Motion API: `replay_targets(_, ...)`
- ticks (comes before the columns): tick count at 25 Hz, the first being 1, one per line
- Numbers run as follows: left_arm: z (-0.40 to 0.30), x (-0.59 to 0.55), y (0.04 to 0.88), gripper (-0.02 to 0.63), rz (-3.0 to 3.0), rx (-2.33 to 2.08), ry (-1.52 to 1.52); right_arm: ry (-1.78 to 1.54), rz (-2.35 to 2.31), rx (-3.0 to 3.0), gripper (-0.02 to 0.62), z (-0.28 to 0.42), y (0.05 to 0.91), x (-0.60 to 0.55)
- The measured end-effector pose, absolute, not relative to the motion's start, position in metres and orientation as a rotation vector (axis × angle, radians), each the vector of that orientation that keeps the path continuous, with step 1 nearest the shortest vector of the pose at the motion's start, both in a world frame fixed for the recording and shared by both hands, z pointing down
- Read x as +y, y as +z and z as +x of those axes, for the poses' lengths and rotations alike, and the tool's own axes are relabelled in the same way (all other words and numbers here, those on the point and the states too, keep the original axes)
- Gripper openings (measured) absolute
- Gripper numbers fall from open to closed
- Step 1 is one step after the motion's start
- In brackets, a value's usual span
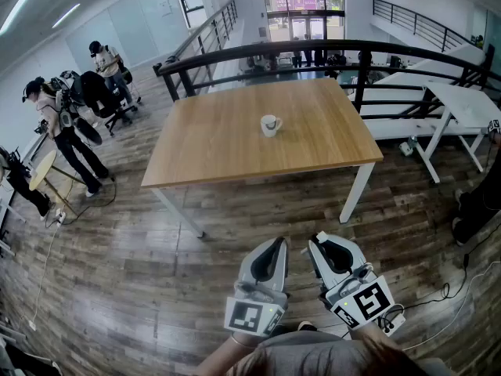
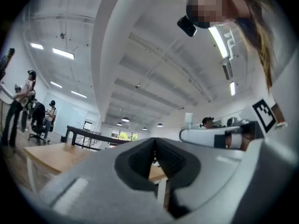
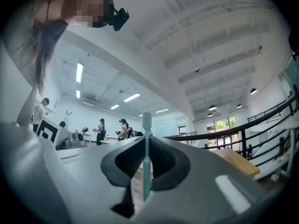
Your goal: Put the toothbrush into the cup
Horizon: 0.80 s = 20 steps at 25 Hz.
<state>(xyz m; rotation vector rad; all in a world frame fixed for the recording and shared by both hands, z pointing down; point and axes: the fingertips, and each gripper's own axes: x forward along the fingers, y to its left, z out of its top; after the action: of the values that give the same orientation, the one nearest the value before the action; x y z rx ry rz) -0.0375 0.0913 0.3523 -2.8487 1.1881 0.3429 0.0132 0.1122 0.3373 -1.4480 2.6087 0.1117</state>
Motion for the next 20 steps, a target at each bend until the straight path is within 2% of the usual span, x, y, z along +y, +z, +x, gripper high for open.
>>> replay_targets(20,-0.031,0.102,0.351,-0.005,-2.835,1.203,0.341,0.148,-1.459,2.562,0.026,0.024,0.328,0.127)
